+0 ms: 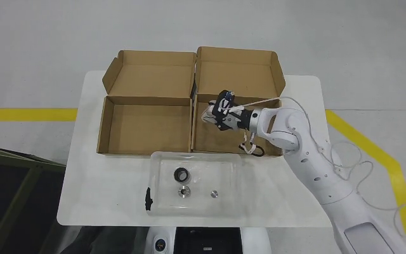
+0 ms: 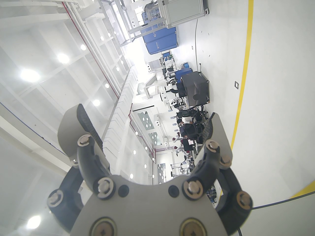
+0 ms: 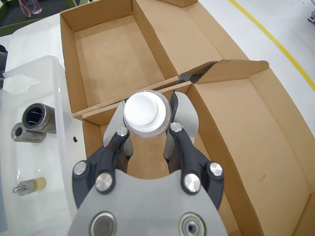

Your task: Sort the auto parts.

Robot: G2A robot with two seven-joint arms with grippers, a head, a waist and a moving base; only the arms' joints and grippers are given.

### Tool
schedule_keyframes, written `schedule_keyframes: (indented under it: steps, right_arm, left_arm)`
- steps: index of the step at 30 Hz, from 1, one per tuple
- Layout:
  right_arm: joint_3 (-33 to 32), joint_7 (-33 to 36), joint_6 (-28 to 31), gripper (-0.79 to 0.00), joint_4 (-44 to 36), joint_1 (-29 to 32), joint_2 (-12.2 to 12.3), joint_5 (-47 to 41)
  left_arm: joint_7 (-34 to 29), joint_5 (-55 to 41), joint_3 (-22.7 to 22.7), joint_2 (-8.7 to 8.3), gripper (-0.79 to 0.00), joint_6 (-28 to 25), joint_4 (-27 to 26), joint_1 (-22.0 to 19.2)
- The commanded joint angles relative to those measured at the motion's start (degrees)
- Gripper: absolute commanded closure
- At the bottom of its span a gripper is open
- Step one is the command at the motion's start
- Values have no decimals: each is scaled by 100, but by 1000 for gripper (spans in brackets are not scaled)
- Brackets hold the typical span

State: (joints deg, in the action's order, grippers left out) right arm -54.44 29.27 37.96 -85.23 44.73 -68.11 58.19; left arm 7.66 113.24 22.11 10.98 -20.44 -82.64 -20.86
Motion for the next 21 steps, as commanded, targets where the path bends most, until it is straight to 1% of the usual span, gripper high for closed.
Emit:
schedule_keyframes:
  steps: [1,5,14,18,19,21]
  right_arm:
    - [55,50,-29,0,145,-78,-20,17]
    - [179,88,-106,0,431,-221,-70,30]
    - [448,-111,-373,0,1044,-491,-214,38]
    - [560,-151,-400,0,1226,-573,-273,23]
    - [586,-156,-406,-25,1271,-596,-288,17]
    - [633,-154,-416,-163,1348,-632,-315,4]
  left_arm:
    - [0,0,0,0,-785,0,0,0]
    - [0,0,0,0,-785,0,0,0]
    - [0,0,0,0,-785,0,0,0]
    - [0,0,0,0,-785,0,0,0]
    - [0,0,0,0,-785,0,0,0]
    - [0,0,0,0,-785,0,0,0]
